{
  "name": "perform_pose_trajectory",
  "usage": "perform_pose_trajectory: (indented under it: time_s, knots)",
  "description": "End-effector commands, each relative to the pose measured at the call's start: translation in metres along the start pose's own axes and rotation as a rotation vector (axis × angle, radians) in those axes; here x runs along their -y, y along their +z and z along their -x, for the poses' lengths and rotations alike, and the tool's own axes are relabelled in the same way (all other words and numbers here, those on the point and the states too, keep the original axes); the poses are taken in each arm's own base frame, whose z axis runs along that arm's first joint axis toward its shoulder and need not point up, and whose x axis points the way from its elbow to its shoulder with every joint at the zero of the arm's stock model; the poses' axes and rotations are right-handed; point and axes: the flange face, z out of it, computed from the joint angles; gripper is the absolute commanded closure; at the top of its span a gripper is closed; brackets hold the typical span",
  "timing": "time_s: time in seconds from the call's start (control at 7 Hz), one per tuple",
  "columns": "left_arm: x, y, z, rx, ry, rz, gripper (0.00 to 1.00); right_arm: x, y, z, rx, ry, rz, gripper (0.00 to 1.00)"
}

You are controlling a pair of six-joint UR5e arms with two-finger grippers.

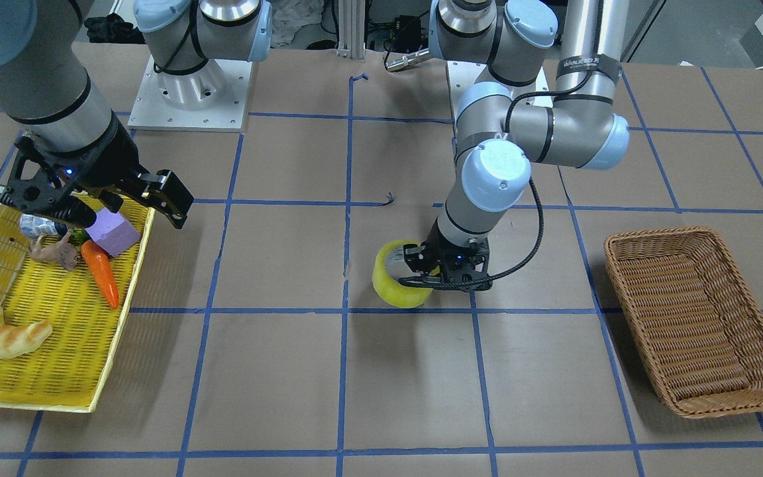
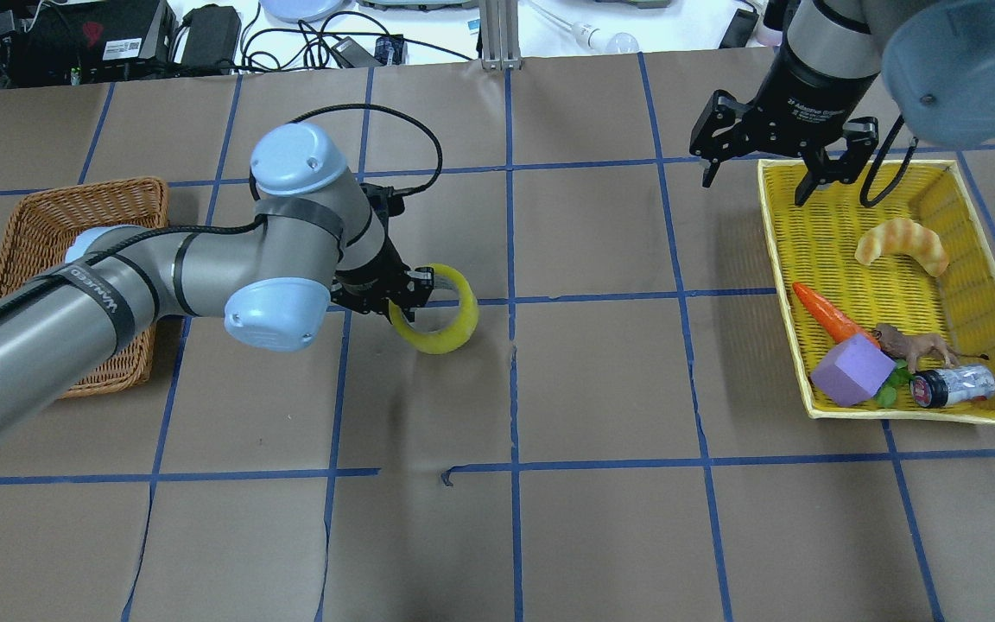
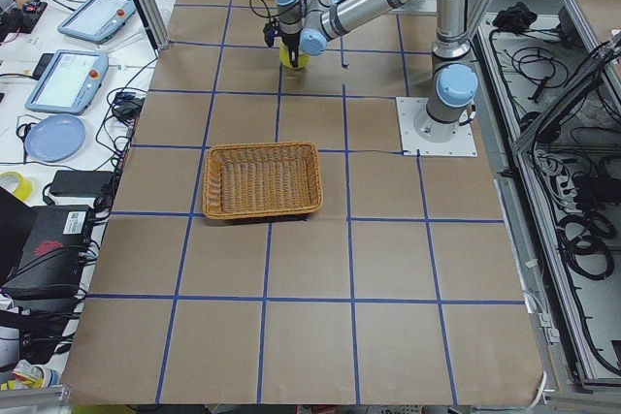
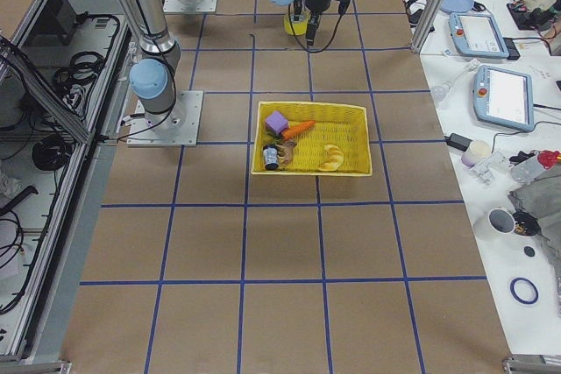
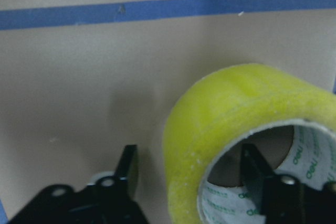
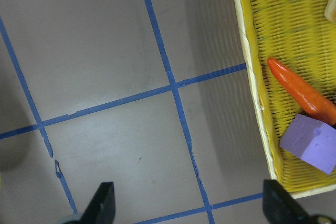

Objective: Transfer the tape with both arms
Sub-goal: 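Carry the tape roll with the left gripper over the wicker basket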

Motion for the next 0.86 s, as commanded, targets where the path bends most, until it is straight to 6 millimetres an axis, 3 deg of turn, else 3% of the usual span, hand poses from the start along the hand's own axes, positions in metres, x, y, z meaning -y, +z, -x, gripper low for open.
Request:
perform_pose_trajectory:
  time_s: [0.0, 0.14, 0.29, 0.43, 0.71]
  knots:
    - [0.033, -0.091, 0.065, 0.098, 0.065, 0.06, 1.0, -0.005, -0.003, 0.001, 0.001, -0.001, 0.01, 0.0]
    - [0.039, -0.114, 0.1, 0.114, 0.142, 0.093, 1.0, -0.006, -0.002, 0.002, 0.002, -0.001, 0.013, 0.0]
    - [0.047, -0.123, 0.158, 0.103, 0.176, 0.087, 1.0, -0.005, -0.003, 0.001, -0.006, -0.001, 0.008, 0.0]
    - [0.049, -0.13, 0.229, 0.11, 0.235, 0.093, 1.0, -0.005, -0.003, 0.001, -0.006, -0.001, 0.007, 0.0]
    - [0.03, -0.128, 0.376, 0.099, 0.299, 0.122, 1.0, -0.005, -0.004, 0.001, -0.006, -0.001, 0.002, 0.0]
